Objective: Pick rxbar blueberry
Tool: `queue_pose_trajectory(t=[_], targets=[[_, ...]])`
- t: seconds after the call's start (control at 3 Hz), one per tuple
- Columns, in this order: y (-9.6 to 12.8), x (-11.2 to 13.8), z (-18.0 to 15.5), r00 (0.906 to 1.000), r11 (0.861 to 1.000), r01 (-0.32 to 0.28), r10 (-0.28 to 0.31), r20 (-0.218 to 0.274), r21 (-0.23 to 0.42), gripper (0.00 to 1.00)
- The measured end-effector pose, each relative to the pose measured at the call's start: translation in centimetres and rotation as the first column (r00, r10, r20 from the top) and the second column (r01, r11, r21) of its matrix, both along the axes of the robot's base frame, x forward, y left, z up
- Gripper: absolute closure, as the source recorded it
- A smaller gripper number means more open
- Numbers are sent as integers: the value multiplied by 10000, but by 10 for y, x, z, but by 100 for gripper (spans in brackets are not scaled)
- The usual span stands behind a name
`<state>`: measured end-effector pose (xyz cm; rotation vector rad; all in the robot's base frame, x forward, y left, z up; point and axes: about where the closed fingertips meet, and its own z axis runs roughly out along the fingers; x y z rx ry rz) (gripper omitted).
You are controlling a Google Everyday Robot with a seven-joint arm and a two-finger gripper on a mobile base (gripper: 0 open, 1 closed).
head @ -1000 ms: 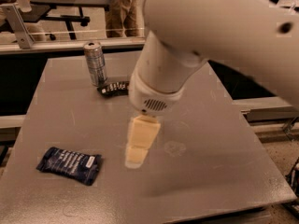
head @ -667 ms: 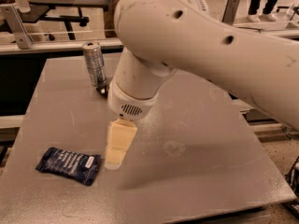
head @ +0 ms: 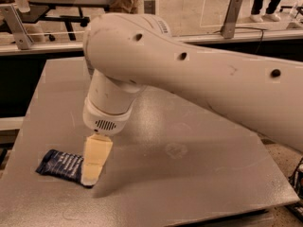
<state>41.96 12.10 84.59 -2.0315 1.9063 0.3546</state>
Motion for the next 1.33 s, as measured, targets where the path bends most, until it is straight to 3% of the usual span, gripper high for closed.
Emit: queue_pose_trajectory(t=[0.67,1.0,1.33], targets=[[30,-26,-12,9980,9983,-568,571,-264,136,0],[42,-33,-18,9968,9972,-745,745,-281,37,25],[49,-38,-20,9960,9963,-858,855,-272,-102,57]])
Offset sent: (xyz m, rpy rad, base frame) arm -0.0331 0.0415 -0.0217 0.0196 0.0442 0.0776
